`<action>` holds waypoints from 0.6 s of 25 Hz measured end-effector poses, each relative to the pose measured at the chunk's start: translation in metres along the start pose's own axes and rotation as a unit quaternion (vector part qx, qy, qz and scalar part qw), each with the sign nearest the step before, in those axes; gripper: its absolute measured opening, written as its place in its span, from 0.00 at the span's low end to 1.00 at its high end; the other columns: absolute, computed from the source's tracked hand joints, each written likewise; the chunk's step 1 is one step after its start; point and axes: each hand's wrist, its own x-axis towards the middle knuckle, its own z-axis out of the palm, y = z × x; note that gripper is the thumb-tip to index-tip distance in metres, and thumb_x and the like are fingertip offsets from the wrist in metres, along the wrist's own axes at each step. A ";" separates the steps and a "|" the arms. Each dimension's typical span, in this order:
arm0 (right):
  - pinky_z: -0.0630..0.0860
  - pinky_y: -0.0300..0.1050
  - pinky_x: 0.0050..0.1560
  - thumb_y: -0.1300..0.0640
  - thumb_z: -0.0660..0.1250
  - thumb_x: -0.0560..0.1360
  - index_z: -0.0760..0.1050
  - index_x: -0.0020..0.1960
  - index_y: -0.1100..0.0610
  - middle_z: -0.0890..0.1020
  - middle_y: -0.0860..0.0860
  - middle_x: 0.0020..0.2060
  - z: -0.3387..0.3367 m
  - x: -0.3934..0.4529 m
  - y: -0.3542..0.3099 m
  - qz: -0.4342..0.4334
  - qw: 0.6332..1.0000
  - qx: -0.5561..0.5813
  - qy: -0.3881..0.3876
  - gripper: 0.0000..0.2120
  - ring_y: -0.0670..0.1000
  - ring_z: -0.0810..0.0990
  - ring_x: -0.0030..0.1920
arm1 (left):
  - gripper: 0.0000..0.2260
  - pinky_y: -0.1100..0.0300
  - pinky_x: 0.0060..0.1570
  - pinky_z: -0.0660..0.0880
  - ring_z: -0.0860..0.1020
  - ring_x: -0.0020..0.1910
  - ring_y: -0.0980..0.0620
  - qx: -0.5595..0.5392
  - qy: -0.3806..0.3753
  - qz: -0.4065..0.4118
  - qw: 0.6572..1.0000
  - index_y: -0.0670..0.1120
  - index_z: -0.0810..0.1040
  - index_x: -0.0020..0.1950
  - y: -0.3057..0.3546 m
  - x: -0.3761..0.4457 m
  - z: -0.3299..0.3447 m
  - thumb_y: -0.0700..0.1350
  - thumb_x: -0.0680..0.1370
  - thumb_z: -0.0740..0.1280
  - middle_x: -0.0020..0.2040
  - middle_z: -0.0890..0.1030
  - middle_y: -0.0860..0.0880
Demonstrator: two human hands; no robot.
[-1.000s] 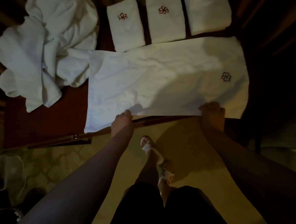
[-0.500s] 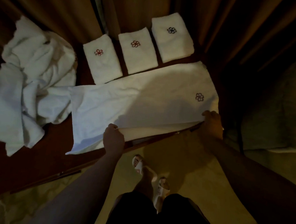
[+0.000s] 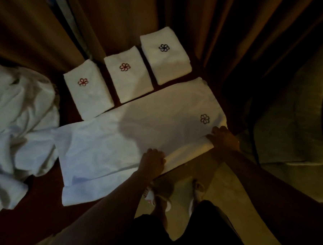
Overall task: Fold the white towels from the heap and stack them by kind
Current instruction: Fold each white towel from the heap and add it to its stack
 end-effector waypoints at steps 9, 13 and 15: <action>0.59 0.43 0.31 0.49 0.62 0.79 0.61 0.40 0.52 0.65 0.48 0.33 -0.059 0.041 0.042 -0.119 0.982 0.010 -0.147 0.14 0.49 0.68 0.35 | 0.19 0.52 0.45 0.73 0.80 0.46 0.43 -0.083 0.032 -0.011 0.996 0.45 0.70 0.59 0.024 -0.005 -0.049 0.58 0.80 0.53 0.47 0.81 0.43; 0.65 0.42 0.37 0.47 0.66 0.76 0.70 0.50 0.55 0.75 0.50 0.45 -0.080 0.058 0.042 -0.170 0.966 -0.058 -0.188 0.11 0.52 0.74 0.48 | 0.12 0.52 0.47 0.74 0.80 0.49 0.41 -0.122 0.086 -0.095 0.984 0.44 0.73 0.57 0.029 0.004 -0.055 0.49 0.82 0.56 0.50 0.82 0.41; 0.71 0.43 0.50 0.46 0.70 0.74 0.73 0.62 0.57 0.75 0.54 0.59 -0.091 0.066 0.036 -0.184 0.955 -0.104 -0.207 0.22 0.55 0.74 0.59 | 0.10 0.53 0.46 0.73 0.79 0.49 0.41 -0.126 0.092 -0.131 0.979 0.44 0.73 0.58 0.033 0.006 -0.057 0.48 0.82 0.57 0.51 0.81 0.41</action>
